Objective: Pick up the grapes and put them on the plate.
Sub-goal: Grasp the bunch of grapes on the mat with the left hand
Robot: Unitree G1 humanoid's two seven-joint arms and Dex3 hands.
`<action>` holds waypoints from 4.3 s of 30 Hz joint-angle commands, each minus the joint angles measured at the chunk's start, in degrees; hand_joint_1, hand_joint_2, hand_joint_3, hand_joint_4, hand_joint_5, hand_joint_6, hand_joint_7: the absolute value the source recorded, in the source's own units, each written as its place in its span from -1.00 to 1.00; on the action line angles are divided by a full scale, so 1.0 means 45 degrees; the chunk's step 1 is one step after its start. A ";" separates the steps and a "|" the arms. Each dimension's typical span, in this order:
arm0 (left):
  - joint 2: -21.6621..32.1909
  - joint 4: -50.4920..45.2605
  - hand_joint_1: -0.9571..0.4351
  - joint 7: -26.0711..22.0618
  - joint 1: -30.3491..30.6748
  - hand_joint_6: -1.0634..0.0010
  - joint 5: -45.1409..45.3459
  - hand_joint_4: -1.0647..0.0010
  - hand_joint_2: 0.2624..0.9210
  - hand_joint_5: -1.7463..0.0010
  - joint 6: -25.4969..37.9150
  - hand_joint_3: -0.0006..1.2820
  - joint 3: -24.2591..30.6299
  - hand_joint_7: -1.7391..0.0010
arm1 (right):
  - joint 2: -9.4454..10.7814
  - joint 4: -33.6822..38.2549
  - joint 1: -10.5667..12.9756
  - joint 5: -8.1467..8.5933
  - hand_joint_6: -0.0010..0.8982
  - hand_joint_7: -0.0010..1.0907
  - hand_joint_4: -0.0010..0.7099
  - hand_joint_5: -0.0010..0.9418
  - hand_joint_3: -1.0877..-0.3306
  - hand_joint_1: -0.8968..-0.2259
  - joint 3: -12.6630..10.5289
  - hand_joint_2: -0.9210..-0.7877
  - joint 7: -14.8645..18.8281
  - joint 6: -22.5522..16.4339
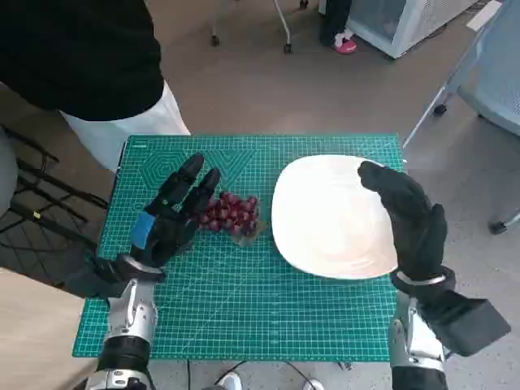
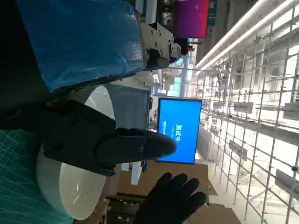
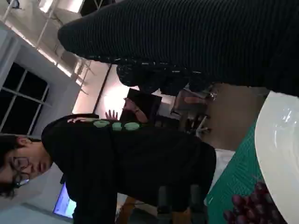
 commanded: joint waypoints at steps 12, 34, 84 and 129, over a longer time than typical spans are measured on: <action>-0.0249 0.0132 -0.53 0.0092 -0.0095 0.70 0.0225 0.80 1.00 1.00 -0.0643 -0.88 -0.0145 1.00 | -0.0095 0.0042 0.0120 -0.0067 -0.70 -0.66 -0.08 -0.99 -0.14 -0.22 -0.0025 -1.00 0.0016 0.0145; -0.0722 0.0354 -0.13 0.1225 0.0086 0.66 0.0971 0.77 0.96 1.00 -0.2634 -0.99 -0.0222 1.00 | -0.0273 0.0113 -0.0047 -0.0327 -0.73 -0.63 -0.09 -0.99 -0.19 -0.22 0.0052 -1.00 0.0075 0.0039; 0.2485 -0.7755 -0.20 0.7016 0.0394 0.69 1.6269 1.00 0.34 1.00 0.5998 -1.00 -0.5239 0.98 | -0.0257 -0.0496 0.0080 0.0123 -0.88 -0.51 -0.14 -1.00 -0.23 -0.15 0.0198 -1.00 0.0234 0.0610; 0.2585 -0.3826 0.66 0.5854 -0.2567 0.67 1.5857 1.00 0.71 1.00 0.9874 -0.91 -0.8207 0.99 | -0.0344 -0.0155 0.0152 0.0167 -0.95 -0.42 -0.12 -0.99 -0.19 -0.21 0.0049 -1.00 0.0242 0.0233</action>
